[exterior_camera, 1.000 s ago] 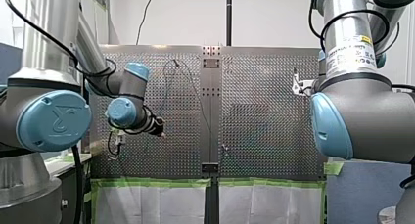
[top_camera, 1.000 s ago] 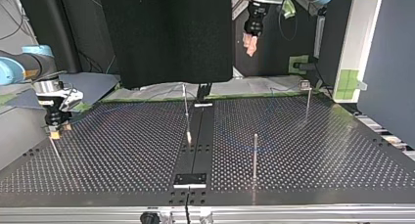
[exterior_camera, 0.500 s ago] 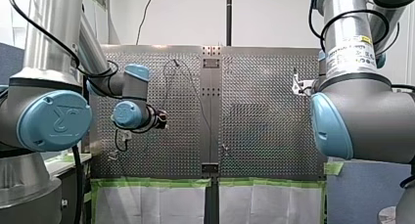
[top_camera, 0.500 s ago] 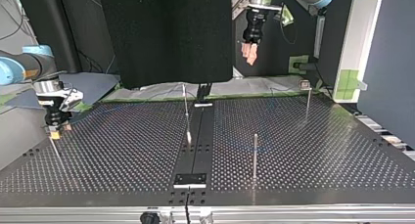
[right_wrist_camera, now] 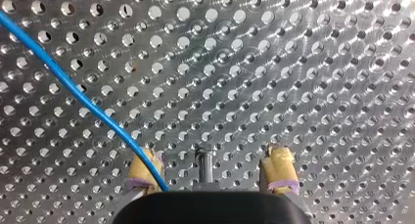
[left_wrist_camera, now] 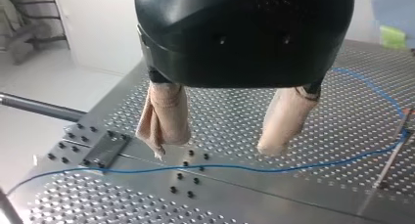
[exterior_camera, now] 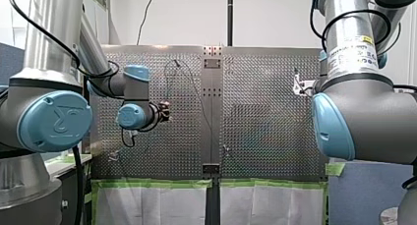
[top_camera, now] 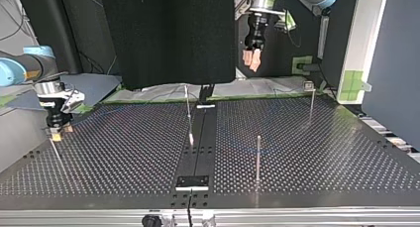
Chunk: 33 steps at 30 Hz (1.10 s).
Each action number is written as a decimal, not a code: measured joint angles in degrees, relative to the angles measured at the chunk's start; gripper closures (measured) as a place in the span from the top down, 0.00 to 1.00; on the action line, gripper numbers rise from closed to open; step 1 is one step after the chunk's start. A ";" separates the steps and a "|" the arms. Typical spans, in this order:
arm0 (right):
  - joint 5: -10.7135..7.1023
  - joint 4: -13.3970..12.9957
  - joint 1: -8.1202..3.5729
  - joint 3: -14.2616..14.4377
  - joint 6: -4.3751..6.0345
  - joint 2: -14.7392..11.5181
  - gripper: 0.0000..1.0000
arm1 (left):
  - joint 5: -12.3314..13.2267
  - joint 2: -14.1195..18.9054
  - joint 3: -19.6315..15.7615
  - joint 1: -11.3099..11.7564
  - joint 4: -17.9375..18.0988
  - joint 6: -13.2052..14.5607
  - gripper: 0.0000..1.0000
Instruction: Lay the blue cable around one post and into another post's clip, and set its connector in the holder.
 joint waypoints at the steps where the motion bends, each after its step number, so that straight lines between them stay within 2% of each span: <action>1: 0.00 0.00 0.03 0.00 0.00 0.00 0.99 | 0.00 0.00 0.00 0.00 0.46 0.00 1.00; 11: 0.00 0.01 0.20 -0.05 0.00 -0.10 0.99 | -0.03 0.00 0.26 0.44 5.92 1.08 1.00; 18: 0.00 0.11 0.33 -0.10 -0.08 -0.08 0.99 | -0.07 -0.01 0.76 1.02 9.46 3.46 1.00; 33: 0.25 0.37 0.51 -0.42 -0.09 -0.08 0.99 | 0.08 -0.01 0.79 1.76 10.41 3.54 1.00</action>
